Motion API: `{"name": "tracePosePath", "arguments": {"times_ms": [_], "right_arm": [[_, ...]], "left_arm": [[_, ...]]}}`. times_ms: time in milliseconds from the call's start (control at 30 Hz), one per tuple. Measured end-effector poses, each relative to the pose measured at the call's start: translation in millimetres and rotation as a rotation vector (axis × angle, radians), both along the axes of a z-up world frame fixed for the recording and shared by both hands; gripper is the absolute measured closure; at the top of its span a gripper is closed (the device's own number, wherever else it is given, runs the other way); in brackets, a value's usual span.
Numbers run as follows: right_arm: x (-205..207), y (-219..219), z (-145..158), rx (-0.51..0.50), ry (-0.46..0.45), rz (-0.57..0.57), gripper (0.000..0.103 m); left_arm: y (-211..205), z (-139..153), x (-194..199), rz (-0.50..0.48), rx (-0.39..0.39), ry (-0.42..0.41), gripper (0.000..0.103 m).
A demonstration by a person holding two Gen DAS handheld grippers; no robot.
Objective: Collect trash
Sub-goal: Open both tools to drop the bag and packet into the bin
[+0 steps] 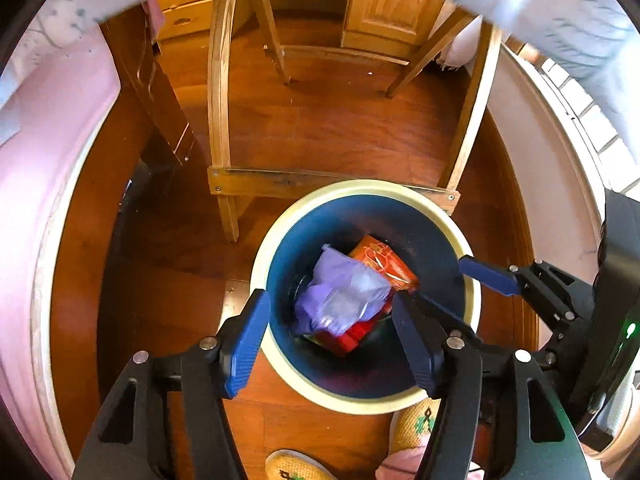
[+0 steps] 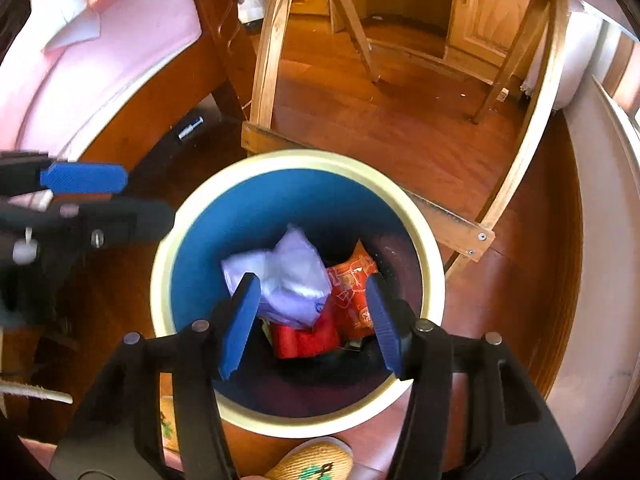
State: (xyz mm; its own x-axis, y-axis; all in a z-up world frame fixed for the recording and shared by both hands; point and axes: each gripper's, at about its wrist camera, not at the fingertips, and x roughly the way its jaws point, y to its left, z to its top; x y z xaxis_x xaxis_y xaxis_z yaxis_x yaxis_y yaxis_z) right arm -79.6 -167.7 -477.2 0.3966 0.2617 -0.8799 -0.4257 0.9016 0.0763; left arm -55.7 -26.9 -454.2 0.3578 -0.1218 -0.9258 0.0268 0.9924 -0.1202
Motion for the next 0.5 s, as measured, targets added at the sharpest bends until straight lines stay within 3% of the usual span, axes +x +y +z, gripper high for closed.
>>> {"name": "tracePosePath", "arguments": {"times_ms": [200,500], "right_arm": [[-17,-3,36,0.014,-0.023,-0.089,0.051],[-45,-10,117,0.087,-0.067,-0.195,0.051]], "left_arm": [[8,36,-25,0.037,-0.013,-0.043,0.037],[35,110,-51,0.126,-0.062,-0.115,0.037]]}}
